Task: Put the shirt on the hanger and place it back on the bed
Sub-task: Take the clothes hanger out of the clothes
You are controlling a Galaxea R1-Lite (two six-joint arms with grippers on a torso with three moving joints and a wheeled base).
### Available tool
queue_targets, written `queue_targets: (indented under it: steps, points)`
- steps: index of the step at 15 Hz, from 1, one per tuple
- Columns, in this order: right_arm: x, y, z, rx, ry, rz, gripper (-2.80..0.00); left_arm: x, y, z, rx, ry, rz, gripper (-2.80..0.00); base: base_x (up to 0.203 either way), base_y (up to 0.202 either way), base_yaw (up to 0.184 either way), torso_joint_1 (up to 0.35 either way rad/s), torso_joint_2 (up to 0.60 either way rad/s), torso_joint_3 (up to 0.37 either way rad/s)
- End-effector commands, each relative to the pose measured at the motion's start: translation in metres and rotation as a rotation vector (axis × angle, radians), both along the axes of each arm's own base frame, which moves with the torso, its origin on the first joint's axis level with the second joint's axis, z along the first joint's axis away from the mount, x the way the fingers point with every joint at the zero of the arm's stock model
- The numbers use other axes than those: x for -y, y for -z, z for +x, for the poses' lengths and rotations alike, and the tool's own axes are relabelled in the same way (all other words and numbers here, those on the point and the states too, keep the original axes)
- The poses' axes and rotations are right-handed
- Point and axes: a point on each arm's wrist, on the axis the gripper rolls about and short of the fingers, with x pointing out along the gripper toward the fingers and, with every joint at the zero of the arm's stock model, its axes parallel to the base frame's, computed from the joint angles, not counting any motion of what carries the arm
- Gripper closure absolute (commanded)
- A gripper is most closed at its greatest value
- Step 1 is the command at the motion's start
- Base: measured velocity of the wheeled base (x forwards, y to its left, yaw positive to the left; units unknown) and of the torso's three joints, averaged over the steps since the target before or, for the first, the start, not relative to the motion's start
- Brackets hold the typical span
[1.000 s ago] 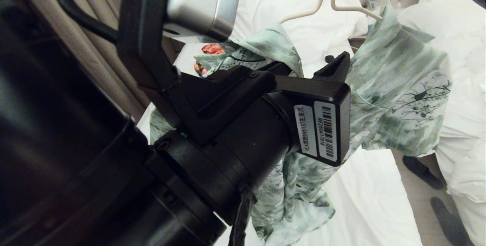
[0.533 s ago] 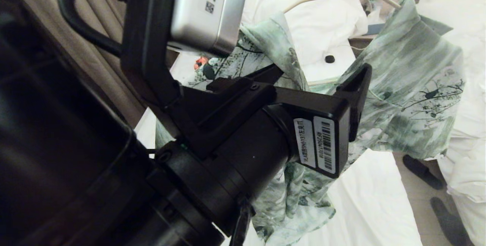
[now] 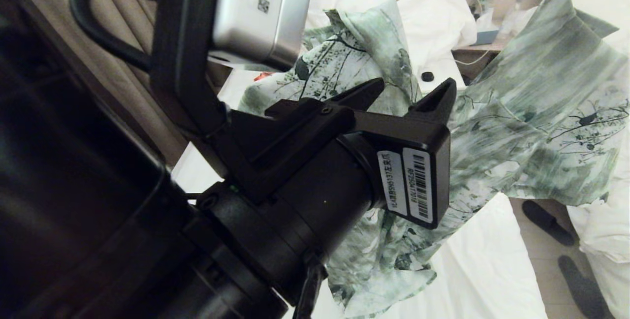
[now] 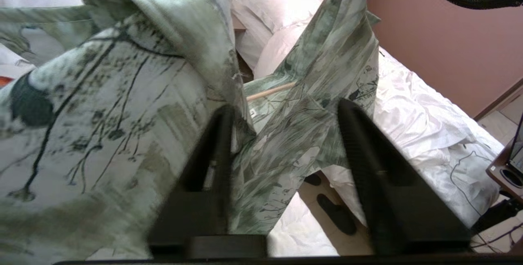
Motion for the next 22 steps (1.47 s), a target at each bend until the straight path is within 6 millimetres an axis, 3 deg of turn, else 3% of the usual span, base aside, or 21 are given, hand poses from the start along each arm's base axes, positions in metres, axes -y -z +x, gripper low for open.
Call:
queue_targets:
  steps: [1, 6, 9, 11, 13, 15, 16, 19, 21, 22]
  points:
    - [0.003, -0.003, -0.001, 0.019, 0.008, 0.009, 0.0, -0.001, -0.001, 0.0, 0.001, -0.004, -0.006, 0.0, 0.0, 0.0, 0.0, 0.0, 0.0, 0.0]
    - [0.007, -0.006, 0.006, 0.067, 0.042, 0.034, 0.0, -0.004, 0.02, 0.01, -0.027, 0.056, 0.045, 0.0, 0.0, 0.0, 0.0, 0.0, 0.0, 0.0]
    - [0.008, -0.006, 0.007, 0.075, 0.052, 0.028, 0.0, -0.008, 0.036, 0.041, -0.032, 0.056, 0.083, 0.0, 0.0, 0.0, 0.0, 0.032, -0.07, -0.04]
    - [0.011, -0.006, 0.009, 0.082, 0.074, 0.019, 0.0, -0.03, 0.036, 0.079, 0.009, 0.045, 0.089, 0.0, 0.0, 0.0, 0.0, 0.133, -0.33, -0.177]
    - [0.013, -0.005, 0.01, 0.078, 0.086, 0.016, 0.0, -0.067, 0.034, 0.119, 0.065, 0.047, 0.122, 0.0, 0.0, 0.0, 0.0, 0.143, -0.33, -0.181]
    - [0.014, -0.004, 0.01, 0.077, 0.088, 0.015, 0.0, -0.108, 0.027, 0.143, 0.13, 0.06, 0.153, 0.0, 0.0, 0.0, 0.0, 0.149, -0.34, -0.195]
    - [0.014, -0.004, 0.011, 0.076, 0.089, 0.012, 0.0, -0.127, 0.016, 0.142, 0.179, 0.061, 0.153, 0.0, 0.0, 0.0, 0.0, 0.149, -0.29, -0.178]
    - [0.017, -0.001, 0.016, 0.076, 0.12, -0.004, 0.0, -0.156, -0.013, 0.105, 0.311, 0.111, 0.131, 0.0, 0.0, 0.0, 0.0, 0.147, -0.32, -0.18]
    - [0.019, 0.0, 0.018, 0.074, 0.133, -0.006, 0.0, -0.165, -0.016, 0.084, 0.338, 0.179, 0.149, 0.0, 0.0, 0.0, 0.0, 0.07, -0.16, -0.088]
    - [0.021, -0.001, 0.018, 0.078, 0.138, -0.004, 0.0, -0.17, -0.015, 0.086, 0.309, 0.177, 0.169, 0.0, 0.0, 0.0, 0.0, 0.0, 0.0, 0.0]
